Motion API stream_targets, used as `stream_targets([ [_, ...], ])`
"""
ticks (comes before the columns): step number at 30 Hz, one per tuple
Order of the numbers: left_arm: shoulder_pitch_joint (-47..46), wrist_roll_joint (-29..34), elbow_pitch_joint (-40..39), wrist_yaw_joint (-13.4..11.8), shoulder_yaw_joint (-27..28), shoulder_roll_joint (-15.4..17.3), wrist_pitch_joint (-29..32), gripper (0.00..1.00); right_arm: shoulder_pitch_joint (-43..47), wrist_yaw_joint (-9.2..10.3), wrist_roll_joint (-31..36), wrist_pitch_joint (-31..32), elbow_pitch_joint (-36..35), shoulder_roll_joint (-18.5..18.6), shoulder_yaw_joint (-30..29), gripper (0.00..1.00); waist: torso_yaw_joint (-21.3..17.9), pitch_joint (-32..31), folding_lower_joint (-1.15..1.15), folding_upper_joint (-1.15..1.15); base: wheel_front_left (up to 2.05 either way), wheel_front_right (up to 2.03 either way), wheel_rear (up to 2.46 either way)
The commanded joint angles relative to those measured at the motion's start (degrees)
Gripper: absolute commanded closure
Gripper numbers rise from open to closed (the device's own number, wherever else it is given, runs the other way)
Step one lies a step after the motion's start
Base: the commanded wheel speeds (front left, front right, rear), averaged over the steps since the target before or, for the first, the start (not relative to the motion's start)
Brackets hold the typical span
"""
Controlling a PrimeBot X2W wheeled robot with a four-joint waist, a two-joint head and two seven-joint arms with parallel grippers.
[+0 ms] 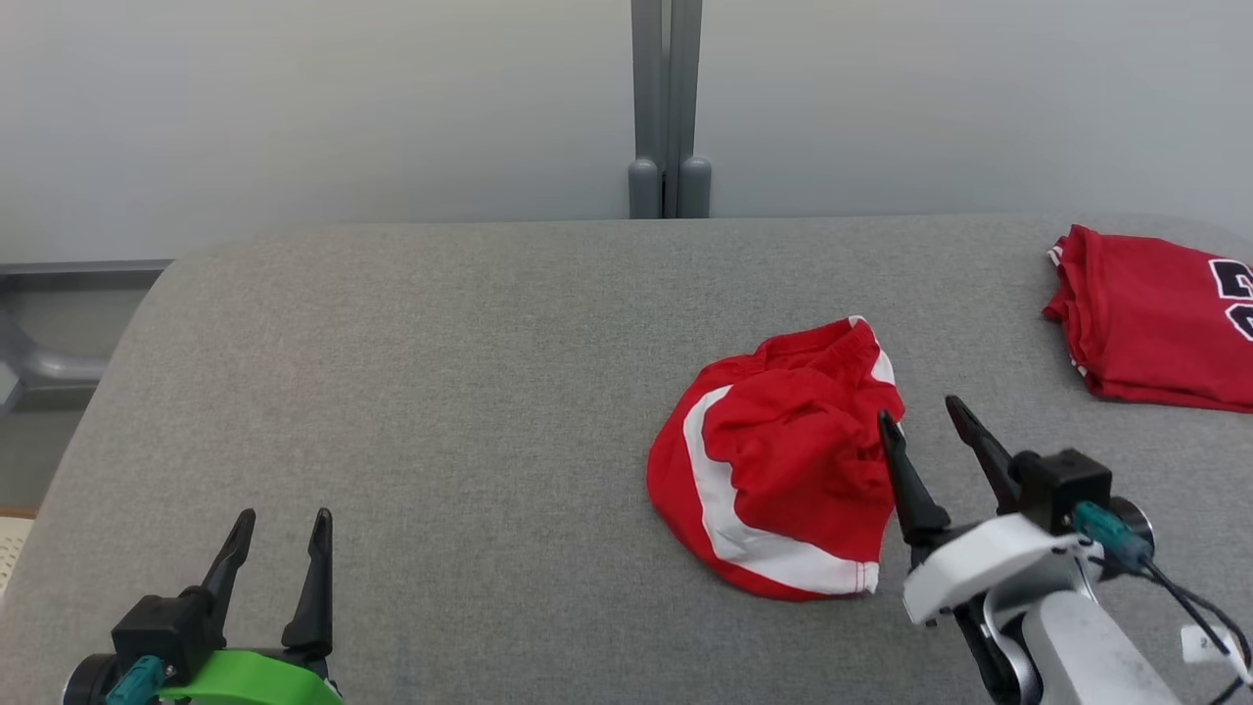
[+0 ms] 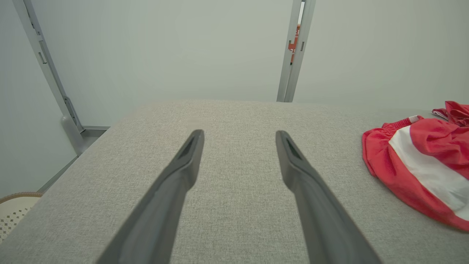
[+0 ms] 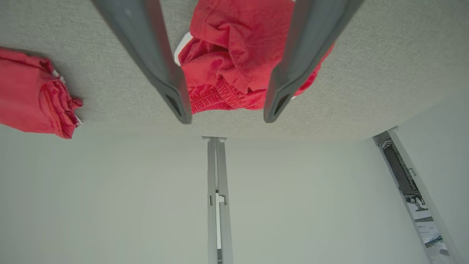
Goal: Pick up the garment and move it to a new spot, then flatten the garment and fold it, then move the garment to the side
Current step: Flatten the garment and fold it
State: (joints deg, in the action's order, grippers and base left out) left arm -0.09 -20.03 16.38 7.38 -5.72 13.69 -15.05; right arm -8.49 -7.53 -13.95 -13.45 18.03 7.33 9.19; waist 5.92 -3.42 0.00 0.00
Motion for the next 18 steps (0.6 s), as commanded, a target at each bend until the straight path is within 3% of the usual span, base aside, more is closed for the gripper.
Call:
stream_targets([
  [1, -1.2, 0.3, 0.1, 0.2, -0.2, -0.1, -0.1, 0.00, -2.9, 0.10, -0.2, 1.0, 1.5, 0.7, 1.0, 0.00, 0.9, 0.7, 0.00, 0.00, 0.00, 0.00, 0.00],
  [10, -3.0, -0.9, 1.2, 0.2, -3.0, -0.7, -0.1, 0.00, -18.1, 0.10, -1.0, 5.2, 16.1, 3.3, 7.4, 0.00, 5.1, 3.1, 0.00, 0.00, 0.00, 0.00, 0.00],
  [18, -4.6, -1.8, 1.6, 0.2, -3.9, -1.0, -0.1, 0.00, -25.7, 0.11, -4.7, 11.3, 30.5, 5.2, 11.8, 0.00, 7.9, 5.6, 0.00, 0.00, 0.00, 0.00, 0.00],
])
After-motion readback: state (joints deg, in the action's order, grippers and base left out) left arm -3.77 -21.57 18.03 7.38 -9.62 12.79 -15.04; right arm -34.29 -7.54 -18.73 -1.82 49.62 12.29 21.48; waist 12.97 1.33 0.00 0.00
